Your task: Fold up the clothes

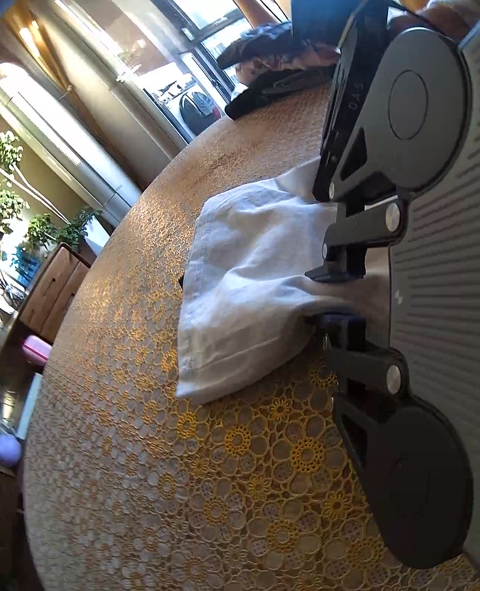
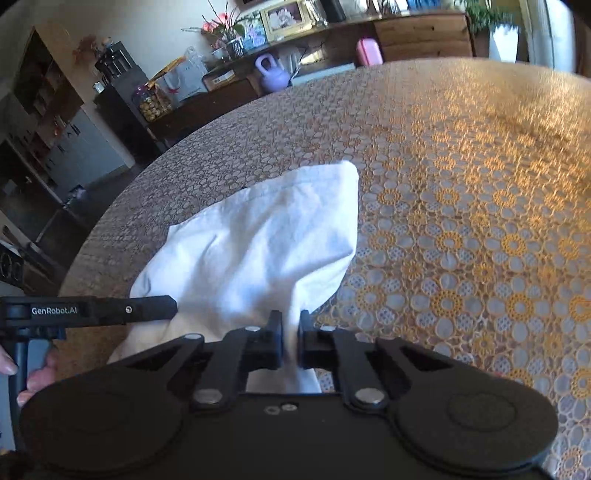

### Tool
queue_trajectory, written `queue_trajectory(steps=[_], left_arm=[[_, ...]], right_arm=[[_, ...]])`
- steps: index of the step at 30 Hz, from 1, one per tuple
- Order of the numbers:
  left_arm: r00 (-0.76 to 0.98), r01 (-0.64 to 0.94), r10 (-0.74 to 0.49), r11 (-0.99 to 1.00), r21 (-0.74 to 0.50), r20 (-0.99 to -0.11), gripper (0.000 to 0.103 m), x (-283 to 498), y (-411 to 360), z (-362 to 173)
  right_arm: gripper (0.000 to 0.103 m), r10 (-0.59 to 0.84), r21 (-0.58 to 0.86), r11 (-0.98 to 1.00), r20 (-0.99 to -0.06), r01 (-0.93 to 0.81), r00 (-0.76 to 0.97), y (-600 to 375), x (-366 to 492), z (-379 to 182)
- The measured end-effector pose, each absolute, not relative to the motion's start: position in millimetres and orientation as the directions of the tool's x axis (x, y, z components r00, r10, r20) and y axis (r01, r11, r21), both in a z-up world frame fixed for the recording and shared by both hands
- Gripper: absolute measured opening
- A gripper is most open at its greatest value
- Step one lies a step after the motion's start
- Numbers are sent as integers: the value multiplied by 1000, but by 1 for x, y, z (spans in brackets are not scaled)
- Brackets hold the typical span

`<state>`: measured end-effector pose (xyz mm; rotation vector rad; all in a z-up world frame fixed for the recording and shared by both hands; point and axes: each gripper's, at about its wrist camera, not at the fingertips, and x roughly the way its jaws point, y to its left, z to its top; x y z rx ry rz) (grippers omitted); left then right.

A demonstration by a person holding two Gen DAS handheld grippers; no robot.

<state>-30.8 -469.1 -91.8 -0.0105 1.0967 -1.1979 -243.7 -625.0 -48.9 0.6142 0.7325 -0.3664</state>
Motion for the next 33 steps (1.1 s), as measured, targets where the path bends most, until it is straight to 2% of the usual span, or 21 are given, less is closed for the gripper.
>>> queue_trajectory(steps=[5, 13, 21, 33], left_arm=[[-56, 761, -757, 390, -518, -651, 12, -50, -476, -76], [-108, 822, -775, 283, -494, -623, 12, -108, -512, -49], [-194, 887, -747, 145, -439, -636, 12, -197, -601, -42], [-314, 922, -678, -50, -384, -665, 11, -330, -715, -61]], right_arm=[[103, -166, 405, 748, -653, 526, 739, -624, -268, -27], [103, -265, 392, 719, -608, 574, 748, -633, -336, 2], [103, -385, 358, 637, -619, 683, 684, -674, -425, 0], [103, -469, 350, 513, -651, 784, 597, -757, -562, -28]])
